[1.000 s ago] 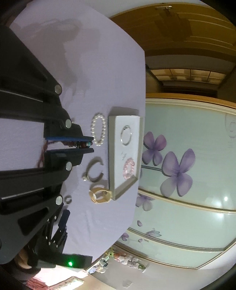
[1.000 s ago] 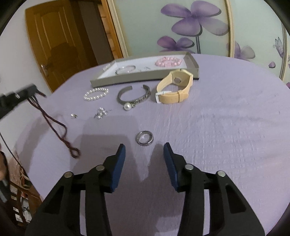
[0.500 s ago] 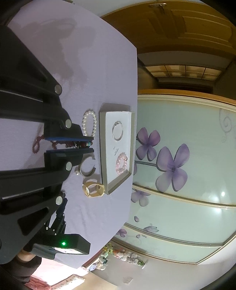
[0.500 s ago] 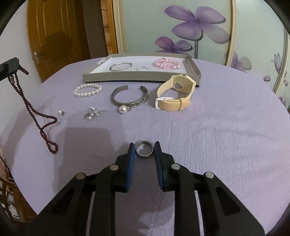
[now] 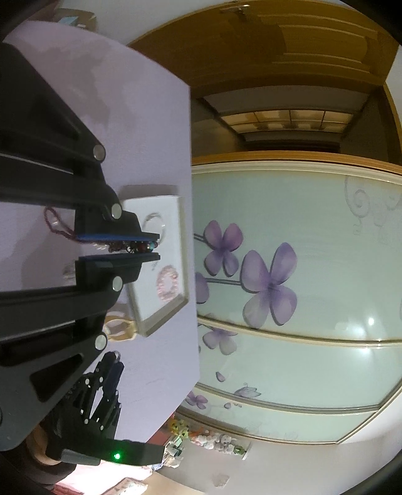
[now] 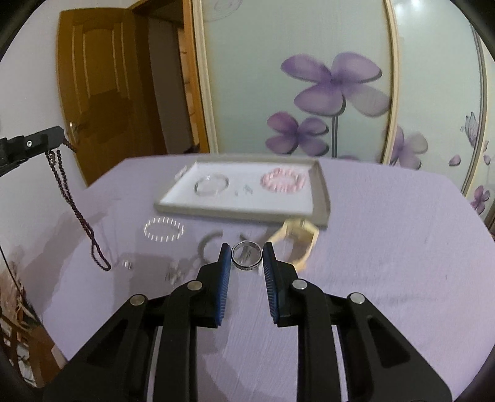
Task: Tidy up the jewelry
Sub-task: 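Lower the necklace and ring into the tray and open both grippers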
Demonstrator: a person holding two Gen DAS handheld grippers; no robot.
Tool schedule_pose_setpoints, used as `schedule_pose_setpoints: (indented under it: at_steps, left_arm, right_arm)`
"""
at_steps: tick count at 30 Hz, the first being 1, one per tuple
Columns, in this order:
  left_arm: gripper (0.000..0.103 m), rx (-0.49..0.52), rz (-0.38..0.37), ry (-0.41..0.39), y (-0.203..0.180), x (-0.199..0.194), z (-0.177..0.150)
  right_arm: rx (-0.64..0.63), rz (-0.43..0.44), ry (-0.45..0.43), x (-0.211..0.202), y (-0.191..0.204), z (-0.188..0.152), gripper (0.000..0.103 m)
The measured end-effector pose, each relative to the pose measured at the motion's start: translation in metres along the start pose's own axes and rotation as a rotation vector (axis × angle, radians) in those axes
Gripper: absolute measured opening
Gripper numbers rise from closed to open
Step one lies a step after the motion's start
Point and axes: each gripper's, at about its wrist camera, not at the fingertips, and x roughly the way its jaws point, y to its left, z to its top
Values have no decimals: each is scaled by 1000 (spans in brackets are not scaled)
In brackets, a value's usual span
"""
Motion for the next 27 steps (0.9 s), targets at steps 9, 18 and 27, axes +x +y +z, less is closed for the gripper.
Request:
schedule_pose_setpoints:
  at_steps: [9, 18, 27]
  left_arm:
    - [7, -10, 37, -43, 5, 48, 59]
    - [7, -26, 70, 35, 8, 129, 66]
    - [7, -26, 73, 65, 11, 180, 75]
  right_arm:
    - [7, -17, -53, 30, -14, 48, 22]
    - [7, -133, -78, 97, -16, 71, 22]
    - [-8, -163, -30, 144, -22, 78, 22]
